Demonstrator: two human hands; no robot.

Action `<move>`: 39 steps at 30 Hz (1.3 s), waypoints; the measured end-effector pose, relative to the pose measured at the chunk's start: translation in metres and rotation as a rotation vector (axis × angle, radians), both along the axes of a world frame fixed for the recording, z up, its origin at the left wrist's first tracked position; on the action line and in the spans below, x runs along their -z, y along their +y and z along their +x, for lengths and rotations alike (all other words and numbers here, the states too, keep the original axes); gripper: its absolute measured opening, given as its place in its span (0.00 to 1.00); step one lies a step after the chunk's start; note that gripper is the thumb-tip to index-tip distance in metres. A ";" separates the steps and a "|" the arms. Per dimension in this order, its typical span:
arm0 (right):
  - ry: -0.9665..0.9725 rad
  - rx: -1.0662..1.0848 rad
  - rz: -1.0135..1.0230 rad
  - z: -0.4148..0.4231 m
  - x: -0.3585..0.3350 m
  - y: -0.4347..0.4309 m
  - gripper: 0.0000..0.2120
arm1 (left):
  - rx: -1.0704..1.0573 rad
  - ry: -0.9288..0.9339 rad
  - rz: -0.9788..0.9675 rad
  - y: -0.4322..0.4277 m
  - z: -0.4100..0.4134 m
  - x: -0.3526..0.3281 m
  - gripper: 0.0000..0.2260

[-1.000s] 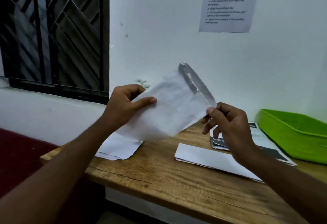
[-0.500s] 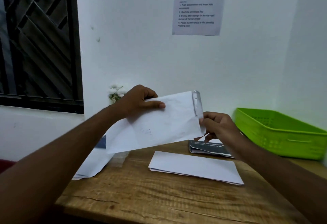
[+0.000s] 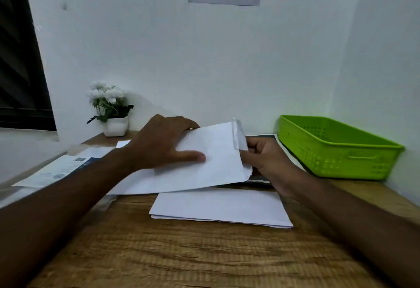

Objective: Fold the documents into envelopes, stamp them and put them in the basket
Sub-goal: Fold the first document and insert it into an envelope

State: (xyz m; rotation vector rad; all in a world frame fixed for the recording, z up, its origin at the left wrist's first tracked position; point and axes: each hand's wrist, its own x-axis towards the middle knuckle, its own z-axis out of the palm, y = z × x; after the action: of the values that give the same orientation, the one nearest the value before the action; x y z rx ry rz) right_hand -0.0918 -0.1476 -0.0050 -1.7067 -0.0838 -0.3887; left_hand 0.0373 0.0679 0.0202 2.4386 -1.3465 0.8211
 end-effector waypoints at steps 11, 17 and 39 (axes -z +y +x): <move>-0.051 0.127 0.019 -0.008 -0.003 0.009 0.08 | -0.033 -0.213 0.128 -0.006 -0.035 0.009 0.57; -0.038 0.232 -0.026 -0.008 -0.002 0.011 0.09 | -0.023 -0.281 0.128 -0.010 -0.047 0.007 0.52; 0.088 0.214 -0.261 -0.016 -0.011 -0.008 0.07 | -0.100 -0.387 0.123 0.011 -0.022 -0.010 0.51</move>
State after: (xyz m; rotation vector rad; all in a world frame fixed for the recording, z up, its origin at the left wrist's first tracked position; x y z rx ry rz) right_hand -0.1076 -0.1560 0.0060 -1.9962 0.1191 -0.4762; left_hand 0.0158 0.0788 0.0299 2.5485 -1.4452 1.3280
